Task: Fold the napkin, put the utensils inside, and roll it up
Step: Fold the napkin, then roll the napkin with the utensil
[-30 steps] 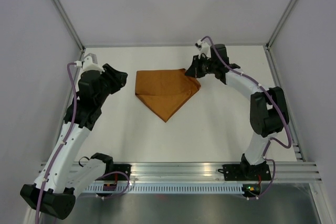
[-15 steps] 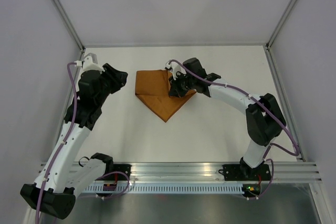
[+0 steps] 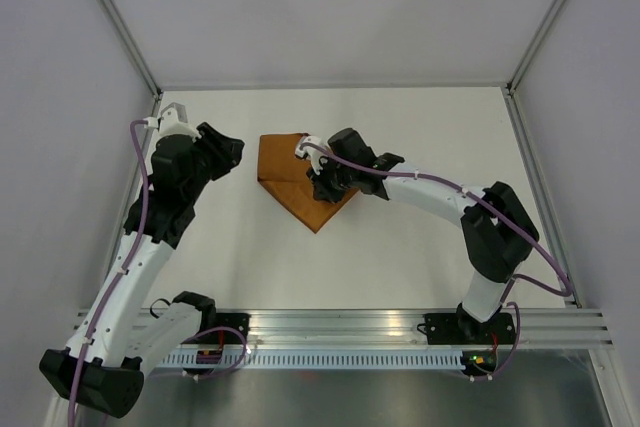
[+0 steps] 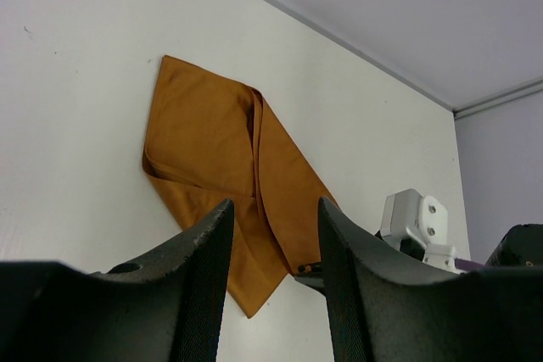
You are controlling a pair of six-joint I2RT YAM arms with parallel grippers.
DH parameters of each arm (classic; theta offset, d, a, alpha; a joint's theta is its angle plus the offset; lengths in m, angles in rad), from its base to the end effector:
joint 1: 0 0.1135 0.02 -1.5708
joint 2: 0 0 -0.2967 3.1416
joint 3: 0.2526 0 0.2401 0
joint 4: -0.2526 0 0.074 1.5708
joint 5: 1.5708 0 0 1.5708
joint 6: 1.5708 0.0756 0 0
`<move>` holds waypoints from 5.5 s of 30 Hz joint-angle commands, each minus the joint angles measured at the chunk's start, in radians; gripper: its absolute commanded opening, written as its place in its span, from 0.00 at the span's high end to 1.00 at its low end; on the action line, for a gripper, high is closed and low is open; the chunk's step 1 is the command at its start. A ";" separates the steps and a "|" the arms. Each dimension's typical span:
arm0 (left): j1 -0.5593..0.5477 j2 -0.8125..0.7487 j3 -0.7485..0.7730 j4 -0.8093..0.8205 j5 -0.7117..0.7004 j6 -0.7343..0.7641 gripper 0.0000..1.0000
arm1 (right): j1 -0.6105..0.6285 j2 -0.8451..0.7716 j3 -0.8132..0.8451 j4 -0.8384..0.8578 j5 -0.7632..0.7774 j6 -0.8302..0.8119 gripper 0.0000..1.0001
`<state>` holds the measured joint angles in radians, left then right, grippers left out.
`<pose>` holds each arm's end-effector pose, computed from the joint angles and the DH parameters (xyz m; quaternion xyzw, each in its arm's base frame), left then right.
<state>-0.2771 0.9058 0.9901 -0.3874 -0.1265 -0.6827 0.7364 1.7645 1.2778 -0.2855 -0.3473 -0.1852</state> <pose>0.2005 -0.0471 0.3819 -0.1986 0.7801 -0.2277 0.5478 0.2899 0.2975 0.2477 -0.4637 0.7830 0.2574 0.3252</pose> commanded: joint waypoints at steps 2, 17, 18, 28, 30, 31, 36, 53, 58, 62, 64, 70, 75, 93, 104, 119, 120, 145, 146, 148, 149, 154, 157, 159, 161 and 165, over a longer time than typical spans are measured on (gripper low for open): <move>-0.002 0.002 -0.005 0.030 0.024 0.029 0.50 | 0.029 0.010 0.000 0.031 0.039 -0.025 0.99; -0.004 0.001 -0.057 0.051 0.051 0.023 0.50 | 0.080 0.124 -0.003 0.054 0.077 -0.030 0.95; -0.002 0.002 -0.064 0.054 0.053 0.022 0.51 | 0.080 0.130 -0.003 0.055 0.073 -0.030 0.92; -0.004 -0.004 -0.130 0.116 0.119 0.026 0.50 | 0.084 0.119 0.026 0.019 0.027 -0.022 0.49; -0.005 -0.008 -0.140 0.143 0.163 0.041 0.48 | 0.081 0.110 0.044 0.005 0.024 -0.016 0.36; -0.005 -0.010 -0.145 0.153 0.177 0.049 0.46 | 0.083 0.096 0.052 0.000 0.022 -0.013 0.32; -0.013 -0.024 -0.153 0.188 0.218 0.089 0.43 | 0.037 0.066 0.116 -0.038 0.001 0.047 0.24; -0.529 0.623 0.195 0.188 -0.164 0.511 0.34 | -0.724 0.069 0.186 -0.172 -0.179 0.173 0.37; -0.645 0.844 0.385 0.072 -0.353 0.566 0.34 | -0.785 0.087 0.164 -0.162 -0.206 0.170 0.41; -0.694 0.953 0.462 0.029 -0.413 0.583 0.34 | -0.796 0.099 0.158 -0.165 -0.217 0.167 0.43; -0.729 1.025 0.505 -0.004 -0.453 0.597 0.34 | -0.798 0.108 0.155 -0.164 -0.219 0.167 0.45; -0.764 1.156 0.556 -0.073 -0.568 0.569 0.35 | -0.802 0.125 0.157 -0.161 -0.229 0.176 0.46; -0.764 1.197 0.548 -0.090 -0.639 0.557 0.36 | -0.802 0.141 0.153 -0.156 -0.231 0.181 0.49; -0.752 1.272 0.515 -0.077 -0.585 0.575 0.40 | -0.805 0.144 0.135 -0.144 -0.243 0.181 0.56; -0.729 1.300 0.478 -0.048 -0.524 0.607 0.47 | -0.812 0.141 0.133 -0.152 -0.252 0.174 0.60; -0.691 1.320 0.429 -0.005 -0.395 0.635 0.50 | -0.812 0.144 0.152 -0.167 -0.257 0.168 0.64; -0.688 1.323 0.429 -0.004 -0.384 0.638 0.51 | -0.812 0.142 0.153 -0.169 -0.259 0.168 0.64; -0.593 1.306 0.406 -0.050 -0.081 0.571 0.66 | -0.812 0.133 0.187 -0.222 -0.295 0.145 0.70; -0.585 1.308 0.409 -0.053 -0.079 0.569 0.69 | -0.812 0.132 0.189 -0.222 -0.297 0.145 0.71; -0.579 1.318 0.430 -0.086 -0.070 0.563 0.76 | -0.813 0.127 0.190 -0.227 -0.300 0.145 0.71; -0.577 1.321 0.435 -0.093 -0.070 0.563 0.79 | -0.812 0.125 0.190 -0.225 -0.302 0.144 0.72; -0.577 1.323 0.438 -0.103 -0.068 0.558 0.90 | -0.812 0.119 0.189 -0.233 -0.309 0.141 0.74; -0.577 1.312 0.432 -0.100 -0.019 0.558 0.94 | -0.812 0.113 0.186 -0.241 -0.312 0.124 0.76; -0.577 1.303 0.429 -0.096 0.037 0.563 0.96 | -0.812 0.104 0.177 -0.247 -0.311 0.107 0.76; -0.577 1.299 0.426 -0.093 0.086 0.572 0.97 | -0.812 0.093 0.169 -0.250 -0.309 0.087 0.76; -0.579 1.288 0.427 -0.094 0.259 0.587 0.98 | -0.812 0.046 0.123 -0.253 -0.328 -0.023 0.76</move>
<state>-0.8371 2.1174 1.4773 -0.3122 -0.1749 -0.0624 -0.0704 1.8904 1.4178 -0.5327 -0.6342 -0.1123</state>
